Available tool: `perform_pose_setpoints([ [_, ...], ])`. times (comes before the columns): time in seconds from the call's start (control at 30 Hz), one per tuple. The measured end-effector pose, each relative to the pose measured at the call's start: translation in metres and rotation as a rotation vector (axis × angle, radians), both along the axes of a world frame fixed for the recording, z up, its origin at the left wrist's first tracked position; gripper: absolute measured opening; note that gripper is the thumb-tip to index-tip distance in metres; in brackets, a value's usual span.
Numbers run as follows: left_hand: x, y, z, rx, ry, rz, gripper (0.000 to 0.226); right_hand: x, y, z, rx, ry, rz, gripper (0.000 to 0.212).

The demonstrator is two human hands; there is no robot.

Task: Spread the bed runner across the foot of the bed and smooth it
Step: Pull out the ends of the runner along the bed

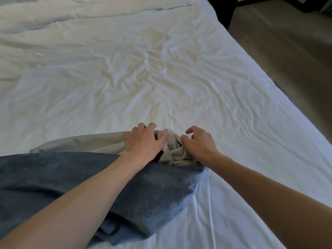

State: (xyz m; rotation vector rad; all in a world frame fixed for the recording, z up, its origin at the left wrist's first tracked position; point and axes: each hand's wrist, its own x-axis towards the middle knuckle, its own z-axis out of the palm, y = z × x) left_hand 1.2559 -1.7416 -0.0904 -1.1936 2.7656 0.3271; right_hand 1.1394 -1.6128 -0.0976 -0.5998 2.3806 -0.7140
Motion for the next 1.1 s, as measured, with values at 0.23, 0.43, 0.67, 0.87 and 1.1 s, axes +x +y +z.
perform_pose_setpoints([
  [0.23, 0.005, -0.002, -0.005, 0.053, -0.187, 0.175, 0.081, -0.016, -0.019, -0.014, 0.029, -0.115, 0.217, 0.050],
  [0.43, 0.023, -0.010, -0.007, 0.271, -0.235, 0.350, 0.083, -0.013, -0.036, -0.014, 0.154, -0.184, 0.332, 0.040],
  [0.67, 0.018, -0.006, -0.018, 0.256, -0.079, 0.147, 0.027, -0.006, -0.035, -0.014, 0.180, -0.043, 0.373, 0.003],
  [0.87, 0.008, 0.000, -0.014, 0.171, 0.020, 0.088, 0.022, -0.015, -0.022, -0.003, 0.106, -0.014, 0.323, 0.005],
  [1.1, -0.034, 0.018, -0.009, 0.130, 0.125, -0.019, 0.023, -0.047, 0.008, 0.009, 0.086, 0.003, 0.180, 0.011],
])
